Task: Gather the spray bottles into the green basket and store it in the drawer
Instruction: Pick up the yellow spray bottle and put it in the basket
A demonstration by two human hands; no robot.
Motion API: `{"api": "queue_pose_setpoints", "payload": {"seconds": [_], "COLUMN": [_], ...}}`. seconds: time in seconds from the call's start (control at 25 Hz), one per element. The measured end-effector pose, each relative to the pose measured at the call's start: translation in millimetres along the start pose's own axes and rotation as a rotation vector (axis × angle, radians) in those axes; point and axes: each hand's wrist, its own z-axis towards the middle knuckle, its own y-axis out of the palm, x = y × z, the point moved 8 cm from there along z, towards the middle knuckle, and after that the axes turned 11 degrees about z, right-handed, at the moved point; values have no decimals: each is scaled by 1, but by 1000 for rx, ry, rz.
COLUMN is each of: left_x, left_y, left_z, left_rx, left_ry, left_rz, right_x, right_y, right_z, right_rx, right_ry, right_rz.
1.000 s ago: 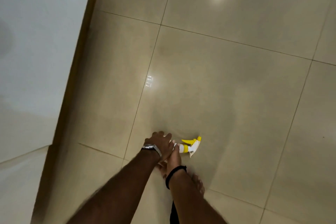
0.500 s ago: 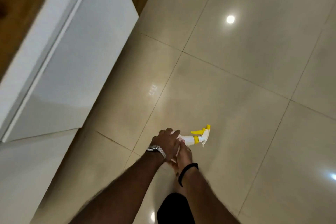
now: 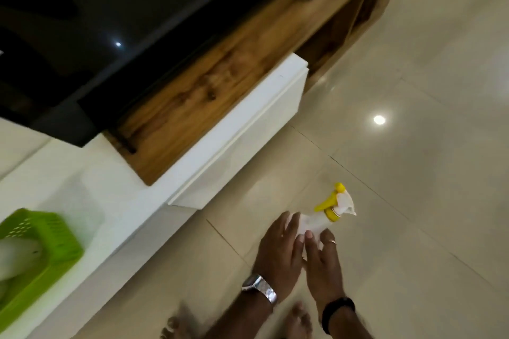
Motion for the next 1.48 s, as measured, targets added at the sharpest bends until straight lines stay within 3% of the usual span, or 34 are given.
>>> {"api": "queue_pose_setpoints", "payload": {"seconds": [0.2,0.48,0.76,0.96,1.2,1.36,1.48], "left_x": [-68,-246,-398,-438,-456,-461,-462], "left_y": [-120,-248,-291,-268,-241,-228,-222], "left_z": [-65,-178,-247,-252,-247,-244,-244], "left_rx": [236,521,619,531,435,340,320], "left_ry": [-64,-324,-536,-558,-594,-586,-560], "left_rz": [-95,-139,-260,-294,-254,-150,-103], "right_x": [-40,-5,55,90,129,148,152], "right_y": [112,336,499,532,530,518,513], "right_z": [-81,-187,-236,-235,-214,-198,-197], "right_rx": [-98,-441,-716,-779,-734,-588,-555], "right_ry": [-201,-313,-459,-595,-614,-677,-732], "right_rz": [-231,-327,-476,-706,-905,-1156,-1192]}}
